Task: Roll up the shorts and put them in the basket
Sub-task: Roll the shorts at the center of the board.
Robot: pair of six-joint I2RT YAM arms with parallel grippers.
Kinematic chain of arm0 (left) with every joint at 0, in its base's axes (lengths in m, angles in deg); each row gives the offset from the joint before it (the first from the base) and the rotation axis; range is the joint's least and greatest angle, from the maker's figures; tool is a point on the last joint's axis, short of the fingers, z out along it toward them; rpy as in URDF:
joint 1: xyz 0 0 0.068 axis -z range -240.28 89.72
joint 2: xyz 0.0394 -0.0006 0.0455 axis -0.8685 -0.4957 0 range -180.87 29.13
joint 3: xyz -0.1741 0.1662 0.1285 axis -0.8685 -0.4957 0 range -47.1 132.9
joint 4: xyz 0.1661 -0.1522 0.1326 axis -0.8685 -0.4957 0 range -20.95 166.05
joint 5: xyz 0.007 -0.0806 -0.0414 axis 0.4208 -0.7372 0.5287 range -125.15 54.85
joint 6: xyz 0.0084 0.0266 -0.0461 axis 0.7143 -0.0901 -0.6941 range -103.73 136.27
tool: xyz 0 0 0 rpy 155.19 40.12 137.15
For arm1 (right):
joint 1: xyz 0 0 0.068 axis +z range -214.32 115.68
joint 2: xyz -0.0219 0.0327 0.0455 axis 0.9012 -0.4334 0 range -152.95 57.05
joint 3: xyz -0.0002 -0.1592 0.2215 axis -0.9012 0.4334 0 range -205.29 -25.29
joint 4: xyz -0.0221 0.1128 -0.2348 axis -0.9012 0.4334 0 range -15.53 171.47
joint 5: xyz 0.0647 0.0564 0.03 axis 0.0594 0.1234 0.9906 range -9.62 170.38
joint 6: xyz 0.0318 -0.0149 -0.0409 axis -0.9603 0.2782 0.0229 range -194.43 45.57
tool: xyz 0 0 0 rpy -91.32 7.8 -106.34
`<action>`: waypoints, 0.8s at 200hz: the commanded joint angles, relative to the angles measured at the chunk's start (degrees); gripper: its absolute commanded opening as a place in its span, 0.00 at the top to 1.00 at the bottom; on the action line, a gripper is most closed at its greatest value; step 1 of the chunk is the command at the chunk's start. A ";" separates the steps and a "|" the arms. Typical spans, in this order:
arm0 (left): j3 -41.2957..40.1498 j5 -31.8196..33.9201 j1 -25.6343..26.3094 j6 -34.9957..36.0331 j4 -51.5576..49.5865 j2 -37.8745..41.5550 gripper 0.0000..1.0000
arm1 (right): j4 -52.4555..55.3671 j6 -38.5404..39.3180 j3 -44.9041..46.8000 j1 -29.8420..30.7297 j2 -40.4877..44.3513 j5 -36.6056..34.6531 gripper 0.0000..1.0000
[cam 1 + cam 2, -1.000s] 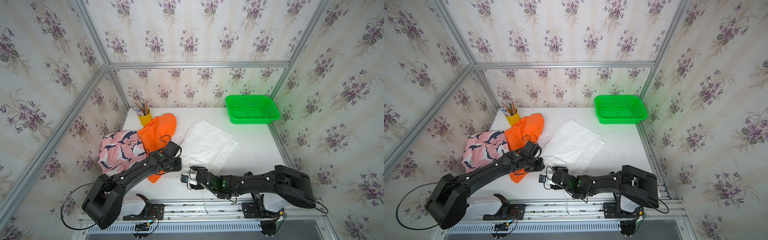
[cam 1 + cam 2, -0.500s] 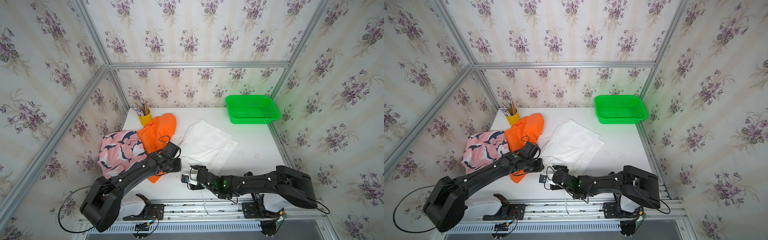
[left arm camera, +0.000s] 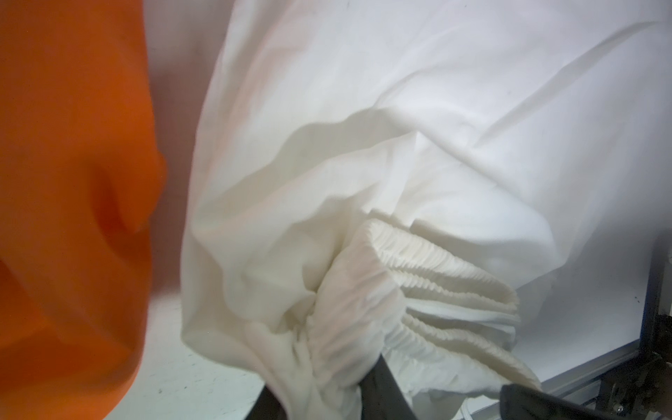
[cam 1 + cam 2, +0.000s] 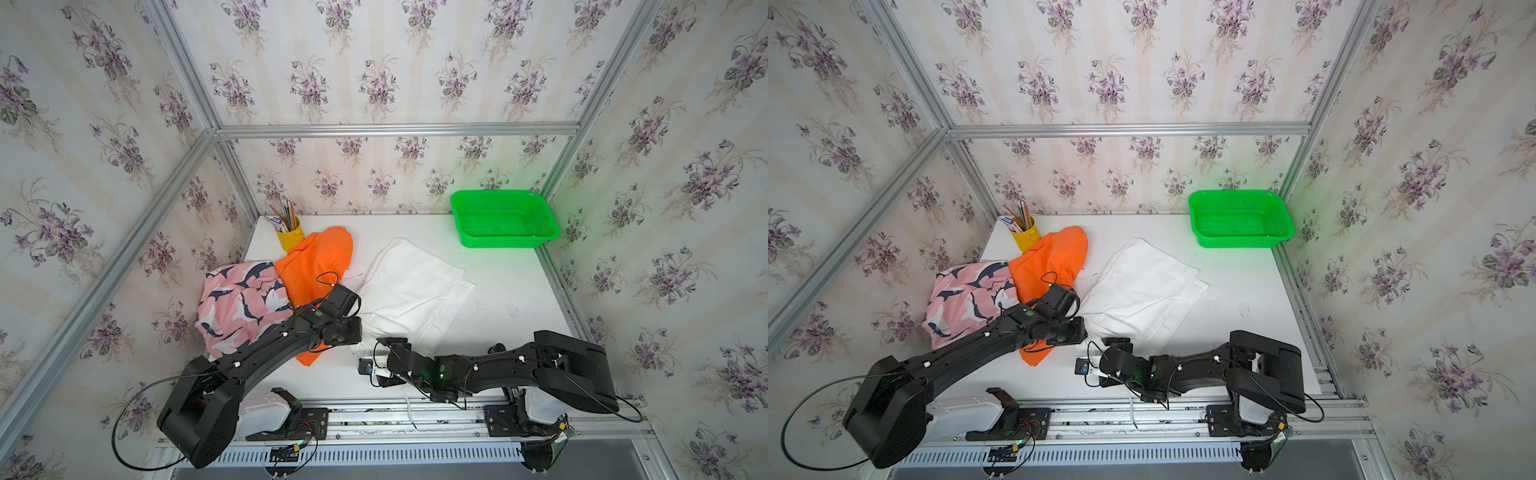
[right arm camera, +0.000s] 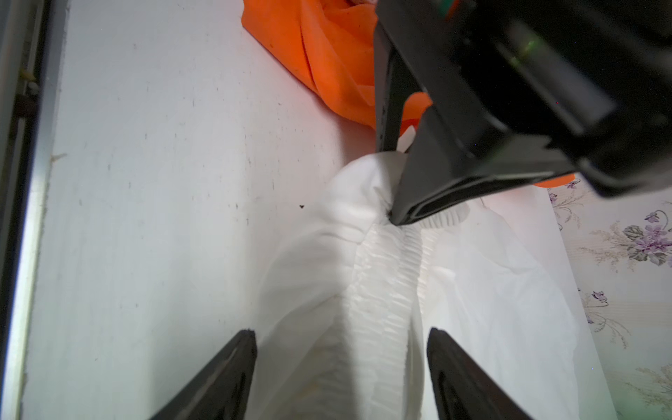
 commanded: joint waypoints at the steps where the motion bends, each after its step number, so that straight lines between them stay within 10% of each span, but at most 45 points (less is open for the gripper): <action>1: 0.36 0.28 -0.01 -0.37 -0.37 0.29 0.74 | -1.97 0.72 -0.80 0.17 -1.70 0.07 0.21; 69: 0.23 -0.13 0.02 -0.34 -0.51 0.96 0.74 | -3.24 -0.84 0.22 0.32 -6.98 -1.59 0.30; 160: 0.83 0.67 -0.55 0.38 -2.17 1.90 0.66 | 6.66 -12.44 -0.02 -0.39 -3.37 6.28 0.88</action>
